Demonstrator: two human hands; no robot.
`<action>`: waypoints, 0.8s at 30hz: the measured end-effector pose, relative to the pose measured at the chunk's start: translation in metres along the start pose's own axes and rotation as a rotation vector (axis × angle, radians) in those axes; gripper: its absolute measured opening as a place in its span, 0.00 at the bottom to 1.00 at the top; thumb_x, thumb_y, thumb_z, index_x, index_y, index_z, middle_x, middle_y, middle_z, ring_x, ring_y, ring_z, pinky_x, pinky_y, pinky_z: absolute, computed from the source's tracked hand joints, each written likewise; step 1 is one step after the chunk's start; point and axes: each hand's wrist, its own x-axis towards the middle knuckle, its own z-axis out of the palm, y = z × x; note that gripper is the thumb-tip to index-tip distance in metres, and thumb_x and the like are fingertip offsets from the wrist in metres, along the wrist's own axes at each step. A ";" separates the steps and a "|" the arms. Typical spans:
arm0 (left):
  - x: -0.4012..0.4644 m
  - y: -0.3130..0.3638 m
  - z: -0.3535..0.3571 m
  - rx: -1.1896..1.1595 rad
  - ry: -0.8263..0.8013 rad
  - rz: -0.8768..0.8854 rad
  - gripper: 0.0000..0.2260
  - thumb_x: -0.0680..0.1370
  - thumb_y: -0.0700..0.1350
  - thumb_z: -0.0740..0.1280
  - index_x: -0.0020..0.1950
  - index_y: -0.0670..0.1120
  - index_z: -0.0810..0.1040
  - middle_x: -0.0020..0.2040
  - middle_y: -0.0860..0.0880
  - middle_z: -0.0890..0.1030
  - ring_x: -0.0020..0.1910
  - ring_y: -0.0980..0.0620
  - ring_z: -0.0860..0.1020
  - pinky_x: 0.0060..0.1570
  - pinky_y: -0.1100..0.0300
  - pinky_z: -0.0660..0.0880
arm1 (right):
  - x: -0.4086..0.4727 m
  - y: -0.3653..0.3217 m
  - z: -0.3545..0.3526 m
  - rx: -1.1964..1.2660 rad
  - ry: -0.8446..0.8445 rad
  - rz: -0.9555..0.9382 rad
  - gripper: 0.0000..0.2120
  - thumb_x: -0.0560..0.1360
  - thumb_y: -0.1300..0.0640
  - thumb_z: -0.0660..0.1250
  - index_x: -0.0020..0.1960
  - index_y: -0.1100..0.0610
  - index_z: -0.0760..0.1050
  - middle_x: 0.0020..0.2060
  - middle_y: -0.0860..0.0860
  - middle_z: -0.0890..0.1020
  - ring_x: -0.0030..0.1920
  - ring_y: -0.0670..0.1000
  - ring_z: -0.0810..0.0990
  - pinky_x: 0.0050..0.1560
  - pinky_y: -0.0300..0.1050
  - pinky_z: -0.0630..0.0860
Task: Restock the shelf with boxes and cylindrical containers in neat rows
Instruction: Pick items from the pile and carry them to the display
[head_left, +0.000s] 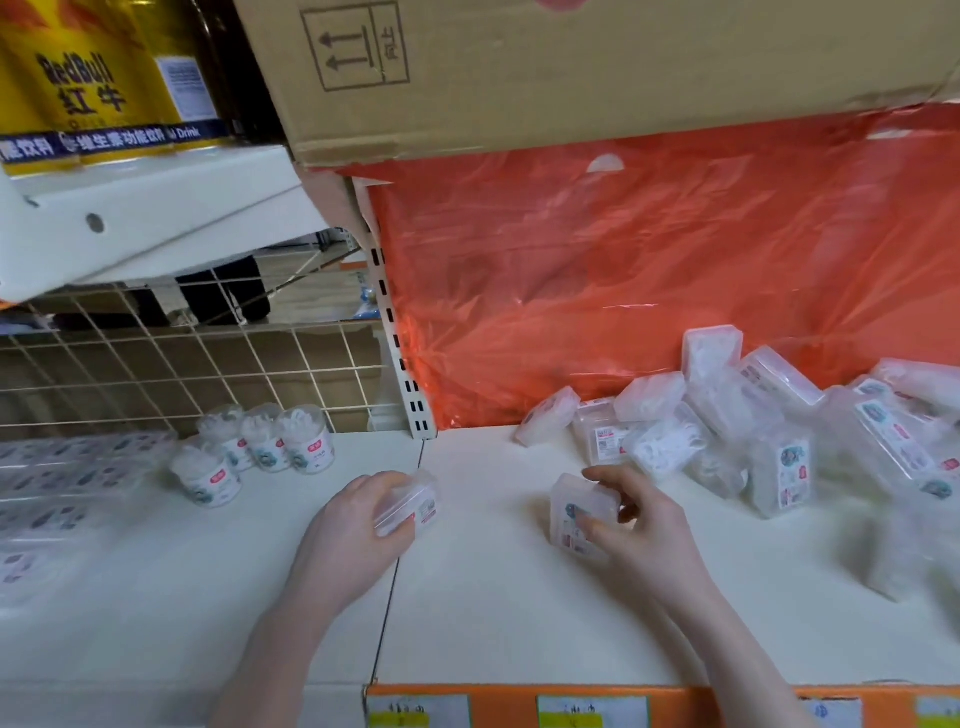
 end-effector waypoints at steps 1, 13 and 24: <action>-0.003 0.001 -0.001 -0.001 0.008 -0.021 0.17 0.73 0.45 0.68 0.62 0.54 0.75 0.56 0.57 0.77 0.55 0.55 0.75 0.51 0.62 0.68 | -0.001 0.003 0.001 0.000 -0.018 0.011 0.20 0.65 0.65 0.72 0.48 0.43 0.75 0.43 0.42 0.81 0.42 0.37 0.76 0.41 0.28 0.69; -0.038 -0.006 -0.006 -0.019 0.074 -0.145 0.16 0.73 0.44 0.69 0.60 0.54 0.76 0.52 0.58 0.75 0.51 0.56 0.74 0.49 0.62 0.68 | -0.003 0.011 0.007 -0.022 -0.237 0.002 0.14 0.68 0.52 0.69 0.52 0.47 0.70 0.45 0.43 0.79 0.44 0.39 0.76 0.42 0.31 0.69; -0.073 -0.061 -0.050 -0.119 0.167 -0.147 0.16 0.70 0.39 0.72 0.50 0.58 0.74 0.49 0.58 0.77 0.50 0.53 0.76 0.47 0.61 0.67 | -0.029 -0.049 0.056 -0.120 -0.171 -0.104 0.14 0.62 0.54 0.69 0.46 0.45 0.71 0.38 0.42 0.80 0.40 0.38 0.75 0.39 0.32 0.69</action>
